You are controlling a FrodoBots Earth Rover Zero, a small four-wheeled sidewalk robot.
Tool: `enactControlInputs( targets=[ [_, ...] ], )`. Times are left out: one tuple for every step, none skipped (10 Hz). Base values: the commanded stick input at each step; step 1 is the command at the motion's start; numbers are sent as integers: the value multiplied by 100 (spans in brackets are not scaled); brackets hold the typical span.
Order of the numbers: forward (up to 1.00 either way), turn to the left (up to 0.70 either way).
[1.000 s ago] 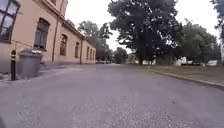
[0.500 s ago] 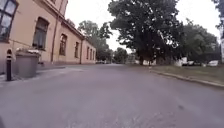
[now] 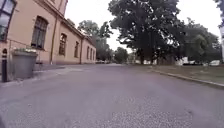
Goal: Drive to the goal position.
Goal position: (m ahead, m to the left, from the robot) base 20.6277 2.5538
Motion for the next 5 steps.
enactControlInputs(
  targets=[
    [45, 0],
    [45, 0],
    [45, 0],
    [45, 0],
    [45, 0]
  ],
)
